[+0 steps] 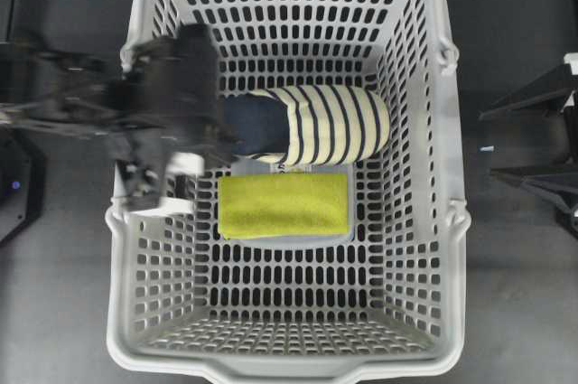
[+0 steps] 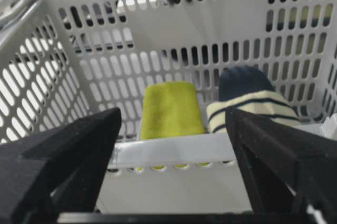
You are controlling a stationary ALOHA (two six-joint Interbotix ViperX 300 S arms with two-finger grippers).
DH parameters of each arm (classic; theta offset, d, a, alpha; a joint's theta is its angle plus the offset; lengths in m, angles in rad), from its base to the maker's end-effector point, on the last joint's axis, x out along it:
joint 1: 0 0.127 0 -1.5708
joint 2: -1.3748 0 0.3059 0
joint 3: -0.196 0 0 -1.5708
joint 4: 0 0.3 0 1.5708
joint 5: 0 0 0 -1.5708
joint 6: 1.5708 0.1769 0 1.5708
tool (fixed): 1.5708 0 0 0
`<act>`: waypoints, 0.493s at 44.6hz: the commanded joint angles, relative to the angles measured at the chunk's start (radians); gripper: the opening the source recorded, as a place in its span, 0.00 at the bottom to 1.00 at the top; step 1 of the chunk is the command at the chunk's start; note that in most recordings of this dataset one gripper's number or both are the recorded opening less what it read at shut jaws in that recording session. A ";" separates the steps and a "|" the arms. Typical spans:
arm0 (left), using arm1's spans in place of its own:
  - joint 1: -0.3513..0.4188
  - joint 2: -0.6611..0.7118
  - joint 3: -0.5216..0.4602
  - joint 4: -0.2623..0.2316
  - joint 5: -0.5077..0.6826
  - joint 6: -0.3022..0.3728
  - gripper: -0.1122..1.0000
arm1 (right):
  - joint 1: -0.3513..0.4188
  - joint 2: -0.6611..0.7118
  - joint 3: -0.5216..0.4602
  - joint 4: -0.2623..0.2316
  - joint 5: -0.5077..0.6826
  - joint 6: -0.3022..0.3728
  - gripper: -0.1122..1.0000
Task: Pick up the yellow cloth from the shopping basket with the left arm.
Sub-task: 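Lower the open left gripper into the basket over the yellow-green cloth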
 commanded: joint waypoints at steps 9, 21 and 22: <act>-0.032 0.225 -0.181 0.003 0.092 -0.002 0.88 | 0.000 0.002 -0.025 -0.003 -0.012 -0.005 0.77; -0.043 0.391 -0.227 0.003 0.169 -0.009 0.87 | 0.000 0.000 -0.021 -0.002 -0.012 -0.006 0.77; -0.046 0.399 -0.227 0.002 0.170 -0.006 0.87 | 0.000 0.000 -0.020 -0.002 -0.012 -0.006 0.77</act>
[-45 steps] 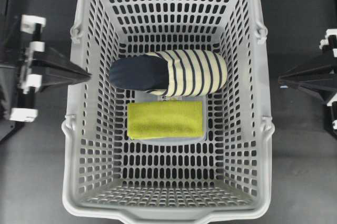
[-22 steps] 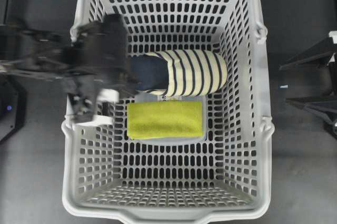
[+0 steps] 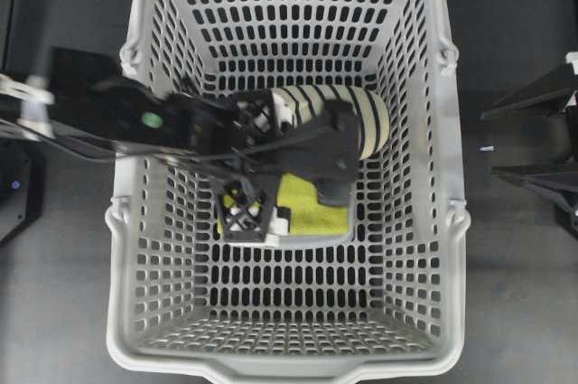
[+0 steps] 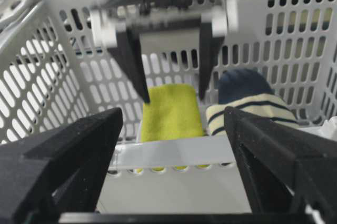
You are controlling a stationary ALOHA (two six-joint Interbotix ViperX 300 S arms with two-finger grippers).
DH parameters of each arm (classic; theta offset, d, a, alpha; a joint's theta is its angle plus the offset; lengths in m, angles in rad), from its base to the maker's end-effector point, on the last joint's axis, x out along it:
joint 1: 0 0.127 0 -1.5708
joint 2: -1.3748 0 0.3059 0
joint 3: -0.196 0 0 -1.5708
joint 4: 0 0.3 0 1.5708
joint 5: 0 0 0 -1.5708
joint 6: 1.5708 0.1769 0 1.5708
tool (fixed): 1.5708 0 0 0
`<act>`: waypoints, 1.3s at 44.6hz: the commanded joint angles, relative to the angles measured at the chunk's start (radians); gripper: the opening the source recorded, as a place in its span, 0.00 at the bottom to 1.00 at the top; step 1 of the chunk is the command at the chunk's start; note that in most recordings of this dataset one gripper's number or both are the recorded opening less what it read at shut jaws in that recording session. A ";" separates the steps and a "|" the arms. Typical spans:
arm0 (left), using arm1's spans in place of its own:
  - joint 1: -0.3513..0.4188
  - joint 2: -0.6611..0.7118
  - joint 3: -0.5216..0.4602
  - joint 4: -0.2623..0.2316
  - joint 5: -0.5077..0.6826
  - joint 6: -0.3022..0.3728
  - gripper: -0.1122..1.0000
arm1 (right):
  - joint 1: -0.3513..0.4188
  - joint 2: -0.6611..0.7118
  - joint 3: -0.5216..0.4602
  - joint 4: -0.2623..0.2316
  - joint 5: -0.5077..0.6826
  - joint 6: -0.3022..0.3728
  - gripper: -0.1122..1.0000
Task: Pick up the yellow cloth from the shopping basket with the left arm.
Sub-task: 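Lower the open left gripper into the basket over the yellow-green cloth, then close the left gripper on the cloth and lift it upward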
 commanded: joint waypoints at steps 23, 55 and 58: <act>-0.026 0.094 0.003 0.003 0.003 0.003 0.80 | 0.002 0.005 -0.014 -0.003 -0.011 -0.003 0.77; -0.048 0.026 -0.293 0.003 0.239 0.037 0.22 | 0.000 0.003 -0.009 -0.003 -0.011 -0.002 0.77; -0.049 0.026 -0.371 0.003 0.325 0.049 0.22 | 0.002 0.002 -0.009 -0.002 -0.011 -0.002 0.77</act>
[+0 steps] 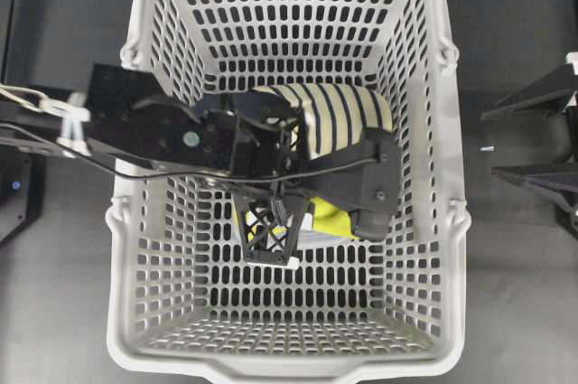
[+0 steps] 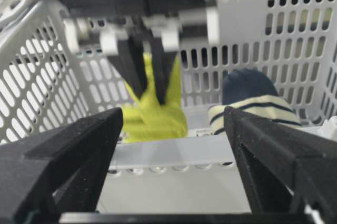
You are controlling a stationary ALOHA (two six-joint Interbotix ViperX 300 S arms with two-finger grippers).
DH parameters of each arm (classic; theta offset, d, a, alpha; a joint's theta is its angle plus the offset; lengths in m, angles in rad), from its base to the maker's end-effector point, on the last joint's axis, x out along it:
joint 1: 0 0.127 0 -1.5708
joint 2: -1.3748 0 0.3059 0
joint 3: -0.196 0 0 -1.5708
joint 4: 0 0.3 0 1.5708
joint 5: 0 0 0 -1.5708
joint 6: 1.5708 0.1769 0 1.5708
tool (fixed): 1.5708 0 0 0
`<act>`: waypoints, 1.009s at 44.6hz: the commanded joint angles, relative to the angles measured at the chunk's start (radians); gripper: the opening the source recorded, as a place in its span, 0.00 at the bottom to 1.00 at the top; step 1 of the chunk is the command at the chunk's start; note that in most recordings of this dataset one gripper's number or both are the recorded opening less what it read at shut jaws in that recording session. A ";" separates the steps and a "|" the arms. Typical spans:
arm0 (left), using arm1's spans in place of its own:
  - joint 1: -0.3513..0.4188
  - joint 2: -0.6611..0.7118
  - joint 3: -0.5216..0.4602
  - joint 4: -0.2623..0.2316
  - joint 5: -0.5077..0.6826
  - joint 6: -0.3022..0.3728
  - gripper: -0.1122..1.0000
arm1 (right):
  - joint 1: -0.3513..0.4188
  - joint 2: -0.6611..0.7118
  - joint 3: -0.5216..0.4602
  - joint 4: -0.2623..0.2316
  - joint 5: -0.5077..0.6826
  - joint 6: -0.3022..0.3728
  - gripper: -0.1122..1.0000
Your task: Pick up the yellow cloth from the shopping basket with the left arm.
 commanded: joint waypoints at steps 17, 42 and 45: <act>-0.003 -0.026 -0.370 0.005 0.351 0.026 0.22 | 0.000 -0.009 -0.011 -0.002 -0.011 0.000 0.77; -0.003 -0.026 -0.365 0.005 0.354 0.018 0.22 | 0.000 -0.011 -0.009 -0.002 -0.011 0.000 0.77; -0.003 -0.026 -0.365 0.005 0.356 0.017 0.22 | 0.000 -0.011 -0.009 -0.002 -0.011 0.000 0.77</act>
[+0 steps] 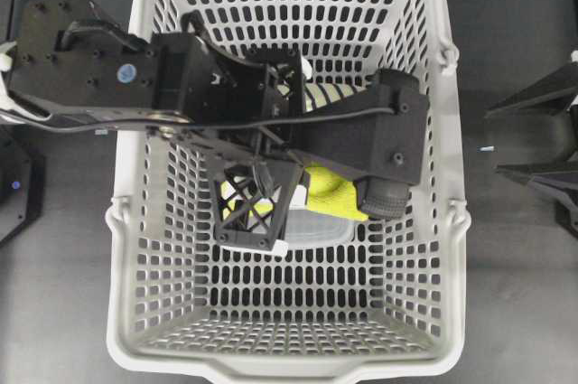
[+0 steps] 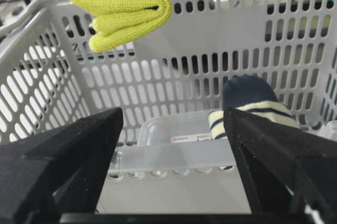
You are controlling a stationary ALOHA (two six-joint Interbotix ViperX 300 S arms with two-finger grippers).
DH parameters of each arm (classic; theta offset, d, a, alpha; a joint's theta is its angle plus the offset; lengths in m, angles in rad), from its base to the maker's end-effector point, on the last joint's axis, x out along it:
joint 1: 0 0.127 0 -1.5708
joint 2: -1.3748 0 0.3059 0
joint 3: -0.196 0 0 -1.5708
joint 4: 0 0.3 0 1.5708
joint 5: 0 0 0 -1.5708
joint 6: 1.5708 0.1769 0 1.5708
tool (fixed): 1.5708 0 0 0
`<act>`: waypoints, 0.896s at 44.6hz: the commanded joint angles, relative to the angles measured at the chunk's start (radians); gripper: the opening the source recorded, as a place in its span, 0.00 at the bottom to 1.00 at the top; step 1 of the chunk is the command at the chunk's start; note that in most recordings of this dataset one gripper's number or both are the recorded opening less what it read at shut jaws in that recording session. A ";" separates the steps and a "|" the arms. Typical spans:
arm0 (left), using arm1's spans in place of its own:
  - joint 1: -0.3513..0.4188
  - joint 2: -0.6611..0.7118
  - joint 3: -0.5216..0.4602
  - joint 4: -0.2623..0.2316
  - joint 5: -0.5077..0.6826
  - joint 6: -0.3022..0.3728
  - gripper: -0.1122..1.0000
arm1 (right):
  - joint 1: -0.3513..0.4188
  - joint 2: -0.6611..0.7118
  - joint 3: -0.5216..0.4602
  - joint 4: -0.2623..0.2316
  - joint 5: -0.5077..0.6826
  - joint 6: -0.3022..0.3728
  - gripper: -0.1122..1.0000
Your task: Pick up the yellow cloth from the shopping basket with the left arm.
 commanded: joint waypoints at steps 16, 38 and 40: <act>-0.002 -0.025 -0.017 0.003 -0.002 -0.005 0.22 | 0.000 0.005 -0.006 0.000 -0.009 0.000 0.77; -0.002 -0.025 -0.015 0.002 0.008 -0.003 0.22 | 0.000 0.005 -0.006 0.000 -0.009 0.000 0.77; -0.002 -0.025 -0.015 0.003 0.012 -0.005 0.22 | 0.000 0.005 -0.006 0.000 -0.009 0.000 0.77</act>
